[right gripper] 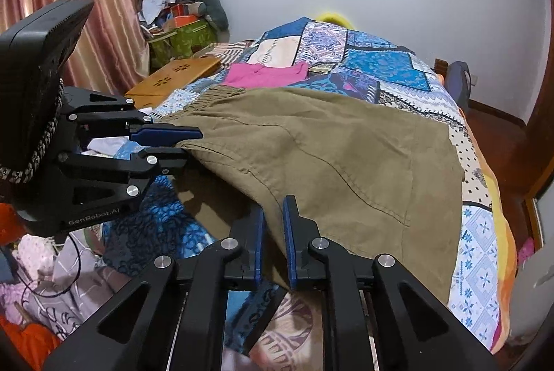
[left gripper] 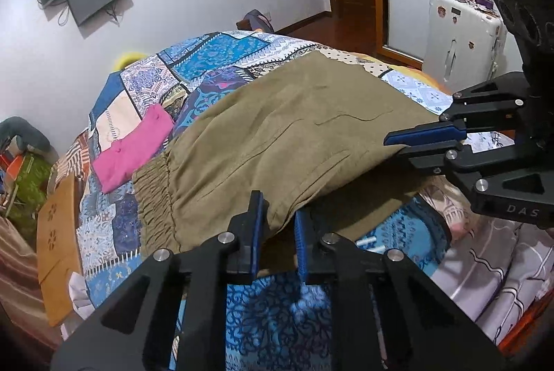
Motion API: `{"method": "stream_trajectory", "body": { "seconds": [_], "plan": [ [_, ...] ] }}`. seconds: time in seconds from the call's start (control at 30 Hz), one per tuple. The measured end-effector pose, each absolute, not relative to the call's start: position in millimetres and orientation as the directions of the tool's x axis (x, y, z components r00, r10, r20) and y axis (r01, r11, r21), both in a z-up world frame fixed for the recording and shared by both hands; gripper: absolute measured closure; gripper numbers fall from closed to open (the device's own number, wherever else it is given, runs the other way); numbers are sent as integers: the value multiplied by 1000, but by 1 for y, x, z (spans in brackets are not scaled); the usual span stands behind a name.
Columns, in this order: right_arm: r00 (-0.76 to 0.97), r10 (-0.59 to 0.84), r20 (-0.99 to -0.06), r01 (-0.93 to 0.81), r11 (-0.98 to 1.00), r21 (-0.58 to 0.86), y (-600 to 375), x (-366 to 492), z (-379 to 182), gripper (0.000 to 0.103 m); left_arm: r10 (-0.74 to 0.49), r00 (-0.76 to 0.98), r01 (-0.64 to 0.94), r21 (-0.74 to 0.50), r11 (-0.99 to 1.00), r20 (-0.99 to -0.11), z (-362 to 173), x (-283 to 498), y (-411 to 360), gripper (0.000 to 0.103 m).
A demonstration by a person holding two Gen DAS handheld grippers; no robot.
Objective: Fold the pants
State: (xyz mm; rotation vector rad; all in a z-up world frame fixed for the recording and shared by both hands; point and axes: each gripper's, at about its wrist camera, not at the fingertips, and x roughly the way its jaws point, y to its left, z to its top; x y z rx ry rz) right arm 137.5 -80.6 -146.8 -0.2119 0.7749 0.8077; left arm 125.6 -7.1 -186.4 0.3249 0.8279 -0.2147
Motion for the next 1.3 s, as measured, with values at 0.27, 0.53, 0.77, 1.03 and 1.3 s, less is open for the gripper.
{"method": "stream_trajectory", "body": {
  "seconds": [0.27, 0.53, 0.77, 1.03, 1.3],
  "plan": [
    [410, 567, -715, -707, 692, 144, -84, 136, -156, 93, -105, 616, 316, 123, 941, -781, -198, 117, -5, 86],
    [366, 582, -726, -690, 693, 208, -94, 134, -150, 86, -147, 574, 331, 64, 941, -805, -190, 109, 1, 81],
    [399, 635, -662, -675, 692, 256, -103, 136, -125, 78, -216, 607, 346, 10, 938, -765, -158, 100, 11, 68],
    [341, 617, -709, -635, 707, 310, -78, 163, -152, 78, -162, 598, 196, -52, 979, -785, -168, 138, 40, 57],
    [304, 581, -755, -590, 737, 330, -98, 163, -183, 77, -128, 551, 109, -81, 991, -824, -210, 143, 65, 57]
  ]
}}
